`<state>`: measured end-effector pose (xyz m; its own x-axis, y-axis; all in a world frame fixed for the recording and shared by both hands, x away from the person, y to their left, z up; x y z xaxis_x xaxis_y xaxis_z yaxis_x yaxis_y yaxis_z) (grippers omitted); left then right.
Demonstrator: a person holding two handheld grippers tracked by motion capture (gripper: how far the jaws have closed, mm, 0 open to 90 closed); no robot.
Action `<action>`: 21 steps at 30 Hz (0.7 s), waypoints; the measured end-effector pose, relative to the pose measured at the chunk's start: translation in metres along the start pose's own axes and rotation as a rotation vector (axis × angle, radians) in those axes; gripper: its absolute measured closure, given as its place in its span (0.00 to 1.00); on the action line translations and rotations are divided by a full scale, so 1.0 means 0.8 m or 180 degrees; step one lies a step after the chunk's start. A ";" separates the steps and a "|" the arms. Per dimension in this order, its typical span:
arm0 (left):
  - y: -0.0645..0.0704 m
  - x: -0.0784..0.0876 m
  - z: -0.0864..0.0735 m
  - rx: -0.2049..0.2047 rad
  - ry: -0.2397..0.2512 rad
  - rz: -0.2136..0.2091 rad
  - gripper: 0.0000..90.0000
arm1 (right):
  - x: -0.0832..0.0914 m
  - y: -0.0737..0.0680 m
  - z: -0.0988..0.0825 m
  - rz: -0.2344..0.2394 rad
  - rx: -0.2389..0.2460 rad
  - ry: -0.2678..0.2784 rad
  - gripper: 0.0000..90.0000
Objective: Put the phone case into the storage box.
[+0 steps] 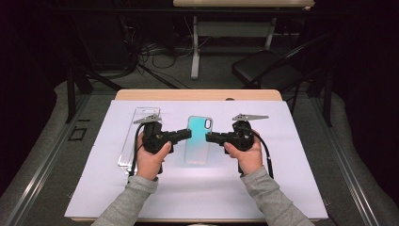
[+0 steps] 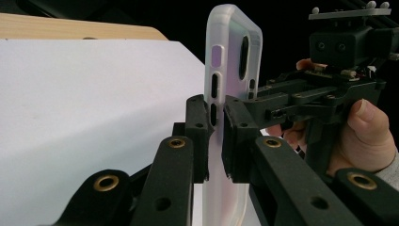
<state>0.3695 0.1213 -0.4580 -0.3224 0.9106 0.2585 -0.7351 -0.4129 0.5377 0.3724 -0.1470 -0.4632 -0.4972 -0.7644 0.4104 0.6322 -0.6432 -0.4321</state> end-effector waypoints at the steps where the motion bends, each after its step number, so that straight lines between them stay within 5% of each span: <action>1: 0.000 0.000 0.000 0.0002 0.0000 0.0001 0.91 | 0.000 0.000 0.000 0.0002 -0.0001 -0.0003 0.89; 21: -0.001 -0.001 -0.001 -0.0001 -0.0004 0.0014 0.91 | 0.001 0.002 0.000 0.0062 -0.0157 -0.0022 0.91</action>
<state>0.3698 0.1210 -0.4591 -0.3249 0.9088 0.2617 -0.7339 -0.4169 0.5362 0.3730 -0.1487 -0.4639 -0.4808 -0.7767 0.4069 0.6117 -0.6296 -0.4790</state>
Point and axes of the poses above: each handheld gripper's, and its own axes: x roughly backward along the jaws, z roughly out of its top, y roughly to its right, the point moved 1 cm from there along -x, roughly forward along the jaws, and after that the axes turned 6 degrees about -z, right-handed, at the moved point
